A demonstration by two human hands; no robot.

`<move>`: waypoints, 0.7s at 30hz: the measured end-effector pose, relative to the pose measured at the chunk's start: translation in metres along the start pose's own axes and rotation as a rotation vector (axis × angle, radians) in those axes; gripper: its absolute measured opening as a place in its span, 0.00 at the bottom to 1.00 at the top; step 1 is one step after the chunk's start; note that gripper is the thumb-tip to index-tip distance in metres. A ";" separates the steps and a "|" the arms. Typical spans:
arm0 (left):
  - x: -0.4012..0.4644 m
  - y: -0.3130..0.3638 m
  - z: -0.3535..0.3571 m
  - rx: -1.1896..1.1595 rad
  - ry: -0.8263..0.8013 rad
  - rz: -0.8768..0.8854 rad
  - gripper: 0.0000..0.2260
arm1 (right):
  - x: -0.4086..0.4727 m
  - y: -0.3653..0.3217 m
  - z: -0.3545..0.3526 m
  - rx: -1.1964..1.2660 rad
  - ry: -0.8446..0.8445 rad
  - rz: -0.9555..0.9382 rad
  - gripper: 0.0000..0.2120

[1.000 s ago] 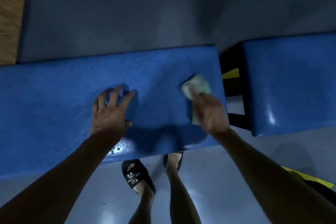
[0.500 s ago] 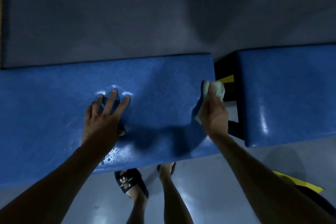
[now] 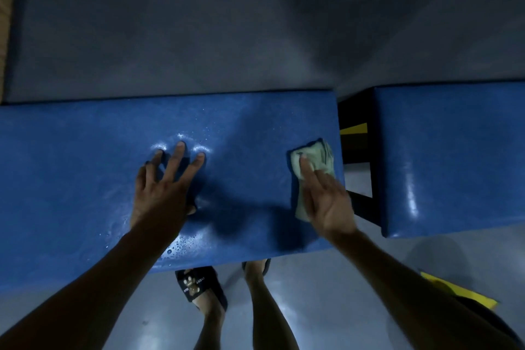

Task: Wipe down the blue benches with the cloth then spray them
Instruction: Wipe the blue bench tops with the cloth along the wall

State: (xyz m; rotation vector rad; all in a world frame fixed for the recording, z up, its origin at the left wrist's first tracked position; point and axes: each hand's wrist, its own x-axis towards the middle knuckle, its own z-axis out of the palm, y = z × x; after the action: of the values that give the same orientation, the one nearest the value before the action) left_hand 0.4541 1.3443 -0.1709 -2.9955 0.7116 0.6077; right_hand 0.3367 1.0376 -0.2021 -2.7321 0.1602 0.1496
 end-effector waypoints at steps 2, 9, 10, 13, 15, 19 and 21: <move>0.000 0.000 0.000 -0.009 0.003 -0.003 0.55 | 0.027 0.017 -0.004 0.010 0.046 0.016 0.26; 0.000 -0.001 0.002 -0.013 -0.006 -0.011 0.57 | 0.112 -0.084 0.021 0.278 0.213 0.631 0.29; 0.000 -0.002 0.003 -0.008 0.002 -0.008 0.57 | 0.108 -0.106 0.030 0.259 0.160 0.416 0.30; -0.001 -0.003 0.004 0.008 0.015 0.006 0.56 | 0.091 -0.138 0.045 0.032 -0.026 -0.205 0.37; -0.001 -0.004 0.004 0.012 0.015 -0.005 0.56 | 0.099 -0.111 0.037 -0.014 -0.054 -0.338 0.35; -0.001 -0.002 0.002 0.011 -0.012 -0.023 0.54 | 0.110 -0.008 0.000 -0.012 0.180 -0.046 0.25; -0.001 -0.001 0.002 0.007 -0.018 -0.038 0.54 | 0.113 0.012 -0.020 0.103 0.320 0.303 0.23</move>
State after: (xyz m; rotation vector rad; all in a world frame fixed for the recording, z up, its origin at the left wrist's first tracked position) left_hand 0.4535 1.3459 -0.1722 -2.9860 0.6531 0.6284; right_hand 0.4486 1.0081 -0.2030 -2.5953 0.6533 -0.2087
